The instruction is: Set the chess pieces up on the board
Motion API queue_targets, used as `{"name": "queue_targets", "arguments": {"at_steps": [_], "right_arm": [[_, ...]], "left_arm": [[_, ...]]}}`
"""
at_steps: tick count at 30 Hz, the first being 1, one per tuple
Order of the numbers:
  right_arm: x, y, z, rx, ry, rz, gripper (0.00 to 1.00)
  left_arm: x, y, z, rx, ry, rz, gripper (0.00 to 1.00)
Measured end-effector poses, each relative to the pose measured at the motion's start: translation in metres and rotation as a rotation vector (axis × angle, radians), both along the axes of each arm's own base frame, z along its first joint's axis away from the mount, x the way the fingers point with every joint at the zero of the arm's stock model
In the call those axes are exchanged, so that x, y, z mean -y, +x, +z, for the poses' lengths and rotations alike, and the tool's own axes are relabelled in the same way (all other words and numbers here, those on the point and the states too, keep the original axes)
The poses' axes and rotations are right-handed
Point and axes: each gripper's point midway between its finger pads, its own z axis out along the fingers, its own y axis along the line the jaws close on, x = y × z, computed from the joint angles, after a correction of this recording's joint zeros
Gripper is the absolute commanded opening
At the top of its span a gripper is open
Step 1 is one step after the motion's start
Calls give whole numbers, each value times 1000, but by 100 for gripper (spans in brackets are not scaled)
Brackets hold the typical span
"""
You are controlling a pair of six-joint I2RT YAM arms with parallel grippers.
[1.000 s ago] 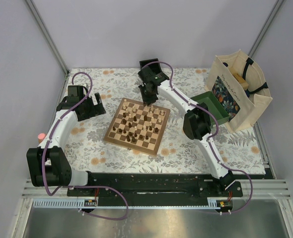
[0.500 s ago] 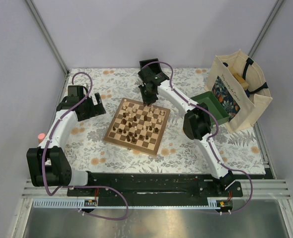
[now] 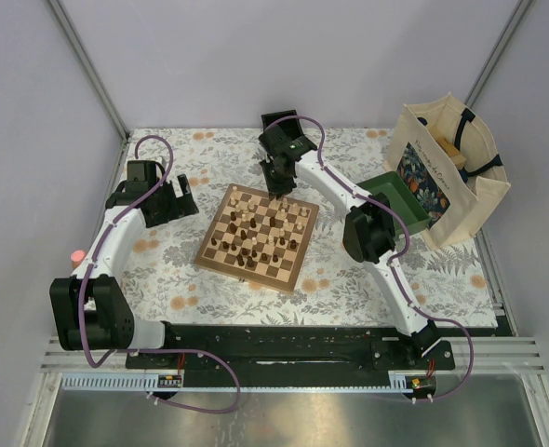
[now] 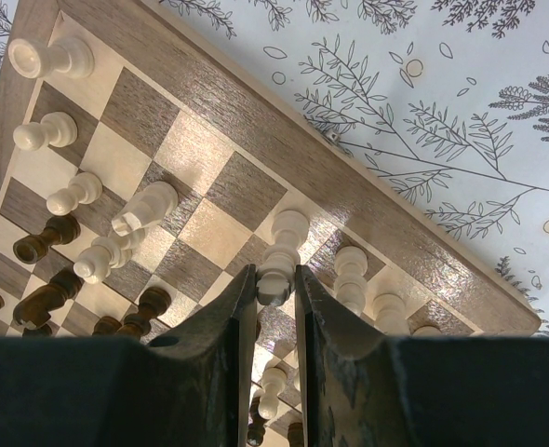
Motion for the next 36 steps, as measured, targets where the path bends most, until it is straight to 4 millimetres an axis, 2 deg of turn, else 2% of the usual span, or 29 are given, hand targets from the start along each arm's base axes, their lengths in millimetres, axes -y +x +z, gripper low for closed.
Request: {"name": "queue_targets", "arguments": {"at_steps": [2, 6, 13, 17, 20, 23, 26, 29, 34, 36], "right_arm": [[0, 0, 0, 0, 0, 0, 35], [1, 0, -1, -2, -2, -1, 40], [1, -2, 7, -1, -1, 4, 57], [-1, 1, 33, 44, 28, 13, 61], [1, -3, 61, 79, 58, 21, 61], [9, -19, 89, 98, 80, 33, 61], [15, -42, 97, 88, 75, 51, 62], [12, -75, 81, 41, 43, 94, 62], [4, -125, 30, -72, -26, 162, 63], [4, -138, 19, -105, -44, 174, 63]], "left_arm": [[0, 0, 0, 0, -1, 0, 99], [0, 0, 0, 0, -2, -1, 99], [2, 0, 0, -1, -8, -6, 99], [3, 0, 0, 0, -12, -9, 99], [3, 0, 0, 0, -13, -9, 99], [3, 0, 0, 0, -13, -9, 99], [3, 0, 0, 0, -14, -9, 99], [3, 0, 0, 0, -14, -8, 99], [3, 0, 0, 1, -15, -9, 99], [3, 0, 0, 1, -15, -9, 99]]}}
